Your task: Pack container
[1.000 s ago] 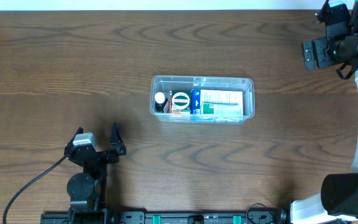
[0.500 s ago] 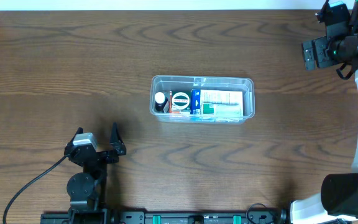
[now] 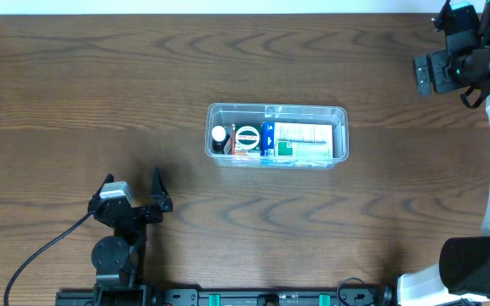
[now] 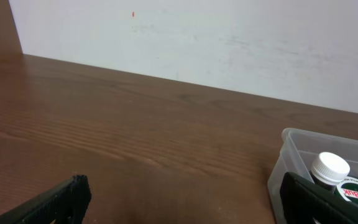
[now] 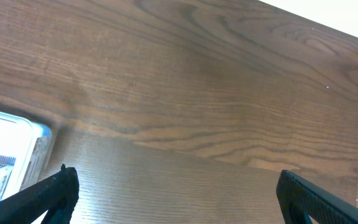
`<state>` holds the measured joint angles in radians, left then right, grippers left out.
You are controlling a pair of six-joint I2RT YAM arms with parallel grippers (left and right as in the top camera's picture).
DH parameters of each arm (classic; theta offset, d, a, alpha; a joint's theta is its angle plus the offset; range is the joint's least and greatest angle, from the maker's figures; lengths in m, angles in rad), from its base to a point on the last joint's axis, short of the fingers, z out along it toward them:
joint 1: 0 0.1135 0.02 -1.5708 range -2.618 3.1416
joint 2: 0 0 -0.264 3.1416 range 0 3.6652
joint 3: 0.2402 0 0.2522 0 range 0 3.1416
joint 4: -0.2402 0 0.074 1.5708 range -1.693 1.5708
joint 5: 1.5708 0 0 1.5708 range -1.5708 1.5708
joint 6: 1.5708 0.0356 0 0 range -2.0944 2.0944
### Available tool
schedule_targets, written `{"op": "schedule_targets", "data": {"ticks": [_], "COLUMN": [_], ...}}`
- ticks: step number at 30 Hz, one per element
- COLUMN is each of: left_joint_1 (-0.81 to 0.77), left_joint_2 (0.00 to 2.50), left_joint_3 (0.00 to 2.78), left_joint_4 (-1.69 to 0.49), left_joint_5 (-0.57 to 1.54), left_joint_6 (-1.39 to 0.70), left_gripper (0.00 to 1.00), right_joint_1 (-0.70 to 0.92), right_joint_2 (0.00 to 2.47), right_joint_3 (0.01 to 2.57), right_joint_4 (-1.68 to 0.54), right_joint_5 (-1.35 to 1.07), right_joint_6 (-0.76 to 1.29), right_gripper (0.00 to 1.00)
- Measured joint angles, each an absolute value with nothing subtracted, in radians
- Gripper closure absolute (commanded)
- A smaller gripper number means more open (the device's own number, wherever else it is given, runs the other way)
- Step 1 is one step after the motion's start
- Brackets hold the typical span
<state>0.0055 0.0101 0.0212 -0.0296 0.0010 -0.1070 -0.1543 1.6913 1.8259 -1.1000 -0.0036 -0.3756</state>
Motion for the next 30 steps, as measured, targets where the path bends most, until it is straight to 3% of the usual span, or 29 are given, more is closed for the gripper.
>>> {"op": "schedule_targets", "data": {"ticks": [9,18,26,30], "left_joint_1": [0.006,0.006,0.006,0.006], "left_joint_2": [0.01,0.01,0.01,0.01], "left_joint_3": [0.021,0.022,0.024,0.025], "left_joint_4": [-0.03,-0.03,-0.035,-0.037], "left_joint_5": [0.001,0.001,0.001,0.001], "left_joint_6": [-0.107,-0.107,-0.107,-0.107], "left_gripper": [0.02,0.02,0.02,0.02], "right_joint_1": [-0.148,-0.045,0.049,0.05], "right_joint_2": [1.643,1.296,0.896,0.717], "right_joint_3": [1.814,1.742,1.372,1.113], "right_joint_4": [-1.101,-1.093,-1.069,-0.893], "right_joint_5": [-0.003,-0.004,-0.009,-0.032], "right_joint_6": [-0.376,-0.376,-0.376,-0.375], "right_gripper": [0.01,0.01,0.01,0.01]}}
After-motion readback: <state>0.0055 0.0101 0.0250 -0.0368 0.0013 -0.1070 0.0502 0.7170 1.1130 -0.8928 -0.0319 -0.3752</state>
